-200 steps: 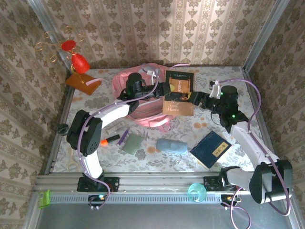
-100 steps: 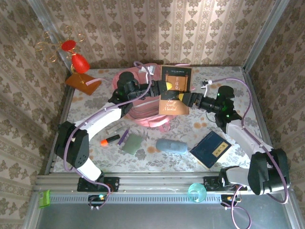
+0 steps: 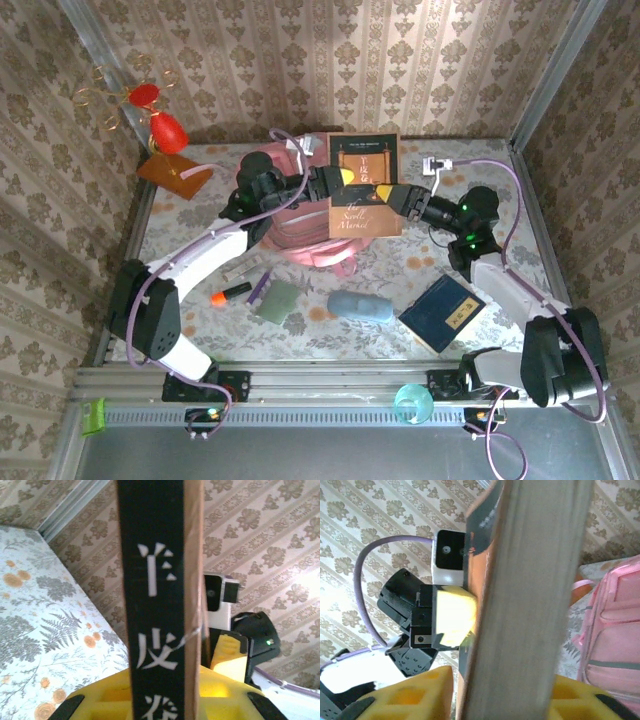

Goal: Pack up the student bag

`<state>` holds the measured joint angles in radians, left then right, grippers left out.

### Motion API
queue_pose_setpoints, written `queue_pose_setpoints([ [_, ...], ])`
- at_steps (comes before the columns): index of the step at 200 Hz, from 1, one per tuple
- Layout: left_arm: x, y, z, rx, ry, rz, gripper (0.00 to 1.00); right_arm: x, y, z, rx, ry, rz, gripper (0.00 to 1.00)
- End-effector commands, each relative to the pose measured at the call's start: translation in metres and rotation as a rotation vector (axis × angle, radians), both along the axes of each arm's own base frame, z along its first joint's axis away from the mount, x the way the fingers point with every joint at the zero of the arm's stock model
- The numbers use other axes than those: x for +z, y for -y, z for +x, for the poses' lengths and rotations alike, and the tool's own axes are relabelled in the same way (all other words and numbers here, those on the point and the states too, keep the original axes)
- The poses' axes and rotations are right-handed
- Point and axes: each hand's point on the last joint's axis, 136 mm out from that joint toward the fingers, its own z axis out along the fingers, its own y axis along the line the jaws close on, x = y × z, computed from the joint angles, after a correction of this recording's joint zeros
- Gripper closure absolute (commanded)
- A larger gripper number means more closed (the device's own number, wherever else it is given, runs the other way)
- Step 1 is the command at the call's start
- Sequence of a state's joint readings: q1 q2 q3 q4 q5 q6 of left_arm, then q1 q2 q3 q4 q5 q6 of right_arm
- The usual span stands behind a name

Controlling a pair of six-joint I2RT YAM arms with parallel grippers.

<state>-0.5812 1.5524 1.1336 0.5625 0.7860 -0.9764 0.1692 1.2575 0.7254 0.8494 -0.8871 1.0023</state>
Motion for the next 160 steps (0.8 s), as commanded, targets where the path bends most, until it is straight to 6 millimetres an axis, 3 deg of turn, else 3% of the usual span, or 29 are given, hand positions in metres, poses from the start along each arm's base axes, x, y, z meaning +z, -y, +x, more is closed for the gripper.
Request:
queue_pose_setpoints([
  [1, 0.009, -0.01, 0.009, 0.064, 0.031, -0.03, 1.0, 0.016, 0.006, -0.003, -0.047, 0.023, 0.041, 0.82],
  [10, 0.002, -0.009, 0.009, 0.056, 0.029, -0.014, 0.95, 0.015, 0.008, 0.0, -0.069, 0.004, 0.038, 0.92],
  [30, -0.022, -0.01, 0.008, 0.051, 0.032, 0.051, 0.6, 0.008, 0.014, 0.006, -0.109, -0.042, 0.007, 1.0],
  [56, -0.09, -0.034, 0.015, 0.152, 0.091, 0.332, 0.32, -0.021, 0.047, 0.023, -0.246, -0.208, -0.07, 1.0],
  [81, -0.155, -0.058, 0.014, 0.143, 0.207, 0.716, 0.27, -0.053, 0.086, 0.032, -0.338, -0.386, -0.092, 1.0],
  [105, -0.197, -0.061, 0.005, 0.029, 0.264, 0.919, 0.27, -0.068, 0.101, 0.032, -0.377, -0.433, -0.12, 1.0],
  [129, -0.225, -0.052, -0.004, -0.088, 0.263, 0.98, 0.27, -0.077, 0.103, 0.032, -0.384, -0.452, -0.136, 1.0],
  [160, -0.242, -0.047, 0.001, -0.141, 0.245, 1.028, 0.32, -0.084, 0.102, 0.034, -0.373, -0.479, -0.129, 1.0],
])
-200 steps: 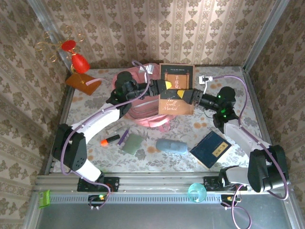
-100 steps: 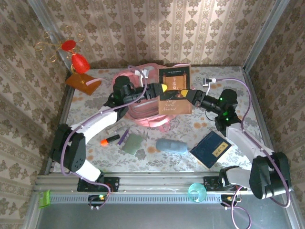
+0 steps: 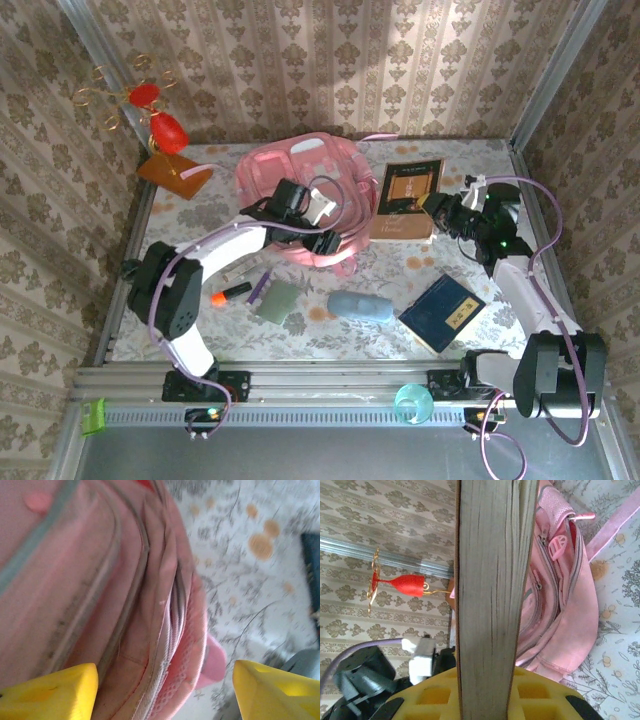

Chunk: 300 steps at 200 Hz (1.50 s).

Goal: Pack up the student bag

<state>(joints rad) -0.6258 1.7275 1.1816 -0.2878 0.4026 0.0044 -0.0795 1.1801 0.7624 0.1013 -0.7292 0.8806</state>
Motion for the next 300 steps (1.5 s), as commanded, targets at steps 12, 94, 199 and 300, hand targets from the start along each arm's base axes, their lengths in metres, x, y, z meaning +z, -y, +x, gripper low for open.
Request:
queue_pose_setpoints([
  [12, -0.015, -0.008, 0.001, -0.08, 0.001, 0.116, 0.36, 0.016, -0.003, 0.003, 0.027, 0.058, -0.006, 1.0],
  [94, -0.013, -0.004, 0.016, -0.049, -0.073, 0.033, 0.56, 0.009, -0.004, 0.002, 0.026, 0.047, 0.0, 1.0],
  [199, -0.019, -0.003, 0.021, -0.047, -0.099, 0.032, 0.78, 0.006, -0.003, 0.001, 0.023, 0.04, -0.004, 1.0],
  [300, 0.026, -0.004, 0.035, 0.01, -0.07, -0.125, 1.0, -0.029, -0.014, -0.013, 0.102, -0.07, -0.026, 1.0],
])
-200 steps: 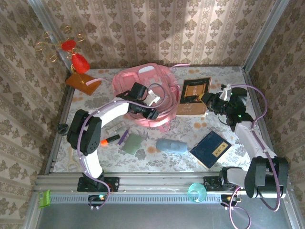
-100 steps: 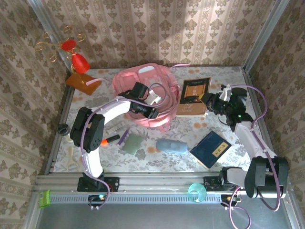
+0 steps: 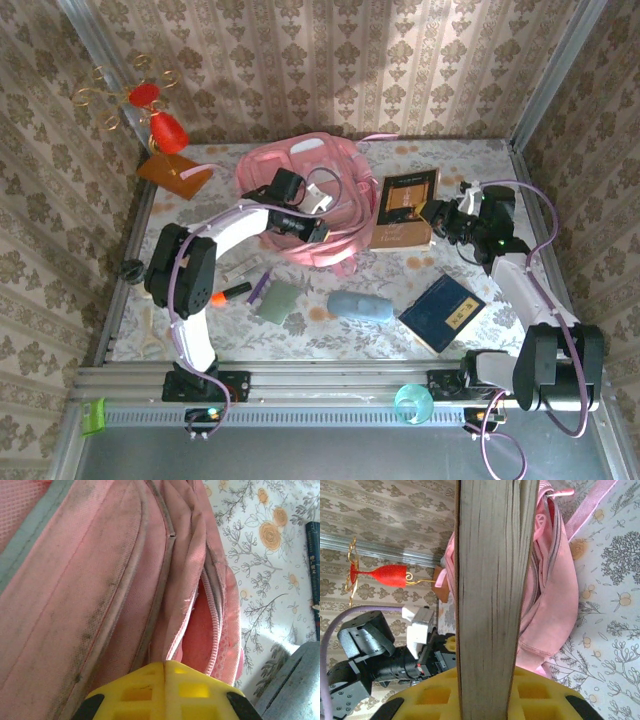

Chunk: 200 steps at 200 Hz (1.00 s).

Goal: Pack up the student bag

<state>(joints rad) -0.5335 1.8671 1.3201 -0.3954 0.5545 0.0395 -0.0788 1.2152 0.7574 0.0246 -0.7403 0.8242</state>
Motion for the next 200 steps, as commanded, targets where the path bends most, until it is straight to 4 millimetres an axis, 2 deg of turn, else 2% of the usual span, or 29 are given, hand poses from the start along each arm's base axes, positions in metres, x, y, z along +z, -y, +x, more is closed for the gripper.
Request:
queue_pose_setpoints([
  [1, 0.04, 0.002, 0.013, 0.039, 0.067, -0.084, 1.0, -0.002, -0.012, -0.009, 0.075, 0.009, 0.005, 1.0],
  [26, 0.063, 0.001, 0.022, 0.117, 0.114, -0.135, 1.0, -0.012, -0.034, -0.021, 0.144, -0.038, 0.043, 1.0],
  [66, 0.1, -0.012, 0.042, 0.248, 0.241, -0.15, 1.0, -0.027, -0.072, -0.038, 0.253, -0.1, 0.098, 1.0],
  [123, 0.144, -0.008, 0.051, 0.277, 0.297, -0.203, 1.0, -0.051, -0.104, -0.045, 0.335, -0.136, 0.144, 1.0],
  [140, 0.149, -0.008, 0.05, 0.275, 0.313, -0.197, 1.0, -0.046, -0.103, -0.043, 0.33, -0.118, 0.164, 1.0],
  [158, 0.147, -0.01, 0.049, 0.271, 0.318, -0.182, 1.0, -0.034, -0.087, -0.043, 0.288, -0.085, 0.147, 1.0],
  [179, 0.142, -0.011, 0.047, 0.27, 0.313, -0.173, 1.0, -0.024, -0.071, -0.051, 0.261, -0.067, 0.116, 1.0],
  [200, 0.14, -0.011, 0.047, 0.272, 0.312, -0.171, 1.0, -0.023, -0.071, -0.063, 0.268, -0.073, 0.107, 1.0],
])
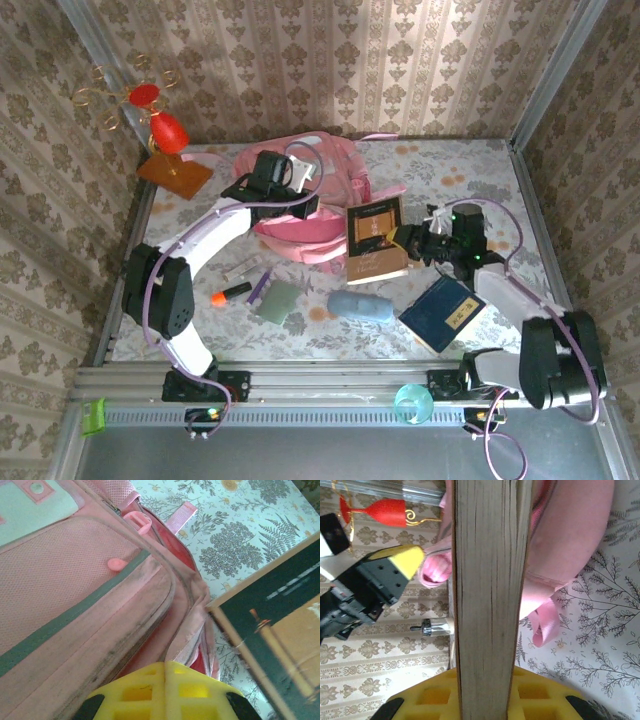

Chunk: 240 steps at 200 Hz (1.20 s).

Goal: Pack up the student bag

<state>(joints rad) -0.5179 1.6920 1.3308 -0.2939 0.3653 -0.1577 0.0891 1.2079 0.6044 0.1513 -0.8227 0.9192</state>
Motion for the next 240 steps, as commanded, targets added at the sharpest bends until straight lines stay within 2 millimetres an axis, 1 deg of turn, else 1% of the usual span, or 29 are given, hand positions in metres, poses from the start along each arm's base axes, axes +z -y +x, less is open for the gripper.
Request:
queue_pose_setpoints([
  [1, 0.054, 0.008, 0.007, -0.004, 0.136, -0.082, 1.0, 0.01, -0.005, -0.02, 0.063, 0.013, 0.012, 1.0],
  [16, 0.053, 0.008, 0.007, -0.002, 0.133, -0.081, 1.0, 0.004, -0.012, -0.028, 0.086, -0.002, 0.023, 1.0],
  [40, 0.051, 0.008, 0.008, -0.001, 0.131, -0.076, 1.0, -0.006, -0.03, -0.039, 0.129, -0.021, 0.04, 1.0],
  [55, 0.05, 0.007, 0.007, 0.0, 0.128, -0.077, 1.0, -0.01, -0.039, -0.039, 0.131, -0.03, 0.042, 1.0],
  [64, 0.049, 0.008, 0.006, -0.003, 0.128, -0.08, 1.0, -0.011, -0.044, -0.035, 0.129, -0.03, 0.045, 1.0],
  [77, 0.049, 0.009, 0.004, -0.011, 0.127, -0.087, 1.0, -0.011, -0.05, -0.023, 0.11, -0.026, 0.063, 1.0],
  [99, 0.045, 0.011, 0.0, -0.027, 0.118, -0.087, 1.0, 0.0, -0.062, 0.0, 0.085, 0.005, 0.123, 1.0],
  [113, 0.043, 0.012, -0.003, -0.037, 0.114, -0.091, 1.0, 0.005, -0.065, 0.013, 0.054, 0.021, 0.14, 1.0],
  [115, 0.043, 0.013, -0.004, -0.04, 0.113, -0.094, 1.0, -0.002, -0.065, 0.016, 0.048, 0.003, 0.134, 1.0],
  [117, 0.043, 0.013, -0.005, -0.042, 0.112, -0.095, 1.0, -0.004, -0.066, 0.019, 0.041, -0.001, 0.132, 1.0],
  [138, 0.041, 0.016, -0.013, -0.071, 0.109, -0.109, 1.0, -0.008, -0.066, 0.042, -0.024, 0.006, 0.143, 1.0],
  [155, 0.032, 0.016, -0.018, -0.084, 0.1, -0.102, 1.0, -0.002, -0.07, 0.062, -0.072, 0.044, 0.21, 1.0],
  [161, 0.03, 0.016, -0.021, -0.093, 0.099, -0.101, 1.0, -0.004, -0.071, 0.067, -0.091, 0.044, 0.235, 1.0],
  [167, 0.026, 0.016, -0.022, -0.099, 0.099, -0.095, 1.0, 0.001, -0.072, 0.073, -0.101, 0.071, 0.266, 1.0],
  [187, 0.017, 0.013, -0.024, -0.116, 0.102, -0.056, 1.0, 0.01, -0.076, 0.083, -0.101, 0.134, 0.324, 1.0],
  [201, 0.012, 0.01, -0.024, -0.132, 0.115, -0.021, 0.89, 0.012, -0.078, 0.084, -0.094, 0.163, 0.316, 1.0],
  [210, 0.008, 0.01, -0.026, -0.149, 0.119, 0.0, 0.78, 0.011, -0.079, 0.083, -0.084, 0.169, 0.296, 1.0],
  [220, 0.005, 0.01, -0.025, -0.164, 0.128, 0.017, 0.69, 0.013, -0.08, 0.08, -0.078, 0.175, 0.272, 1.0],
  [229, 0.002, 0.011, -0.026, -0.184, 0.128, 0.033, 0.63, 0.015, -0.08, 0.078, -0.072, 0.185, 0.251, 1.0],
  [240, -0.003, 0.013, -0.028, -0.21, 0.121, 0.05, 0.59, 0.016, -0.08, 0.075, -0.068, 0.184, 0.227, 1.0],
])
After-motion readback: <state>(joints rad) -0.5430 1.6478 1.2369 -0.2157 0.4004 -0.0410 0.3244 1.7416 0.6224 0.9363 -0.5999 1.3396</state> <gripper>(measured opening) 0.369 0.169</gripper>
